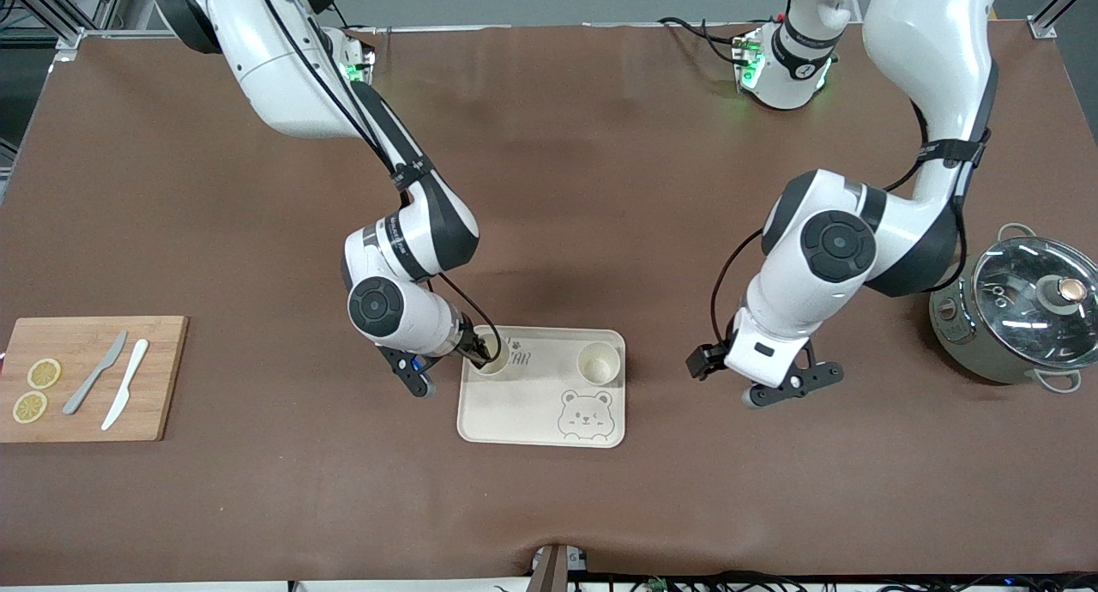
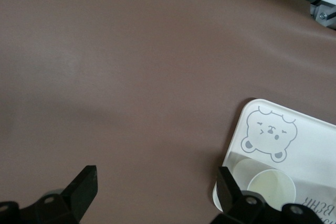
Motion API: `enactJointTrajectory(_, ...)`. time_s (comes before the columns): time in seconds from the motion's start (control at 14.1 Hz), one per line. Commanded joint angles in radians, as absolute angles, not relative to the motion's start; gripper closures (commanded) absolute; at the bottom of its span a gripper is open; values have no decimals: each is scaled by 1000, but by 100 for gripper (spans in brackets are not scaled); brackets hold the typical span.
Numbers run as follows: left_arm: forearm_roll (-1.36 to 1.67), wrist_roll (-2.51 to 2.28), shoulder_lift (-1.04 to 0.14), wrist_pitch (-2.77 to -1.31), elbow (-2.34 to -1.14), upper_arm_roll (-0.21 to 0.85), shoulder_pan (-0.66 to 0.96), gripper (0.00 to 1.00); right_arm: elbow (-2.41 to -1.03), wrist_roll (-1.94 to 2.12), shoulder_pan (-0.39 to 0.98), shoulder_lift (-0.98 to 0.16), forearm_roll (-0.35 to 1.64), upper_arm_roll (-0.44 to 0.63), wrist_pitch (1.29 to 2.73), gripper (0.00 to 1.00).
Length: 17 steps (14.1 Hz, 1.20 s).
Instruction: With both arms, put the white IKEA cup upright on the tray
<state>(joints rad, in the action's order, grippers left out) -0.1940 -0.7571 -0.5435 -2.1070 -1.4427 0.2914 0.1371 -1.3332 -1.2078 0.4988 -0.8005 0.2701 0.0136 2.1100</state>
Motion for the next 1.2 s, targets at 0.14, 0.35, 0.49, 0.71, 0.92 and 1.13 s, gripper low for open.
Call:
enactJointTrajectory(0.14,-218,-617,-468,-2020,-1463,290,80,0,-1298,-1229,506,-836,288,20,2114,83)
enactJointTrajectory(0.35,-218,-526,-433,-1967,-1465,291,35,0,-1298,-1224,518,-830,270,21,2114,0)
enactJointTrajectory(0.49,-218,-474,-408,-1922,-1465,291,22,0,-1290,-1216,525,-819,203,26,2100,0)
enactJointTrajectory(0.71,-218,-385,-384,-1884,-1465,290,-23,0,-1281,-1212,514,-773,184,31,1990,0)
enactJointTrajectory(0.92,-218,-273,-361,-1815,-1465,291,-78,0,-1183,-1212,497,-727,147,58,1768,0)
enactJointTrajectory(1.13,-216,-154,-328,-1803,-1466,293,-139,0,-1206,-1207,451,-609,140,71,1680,0)
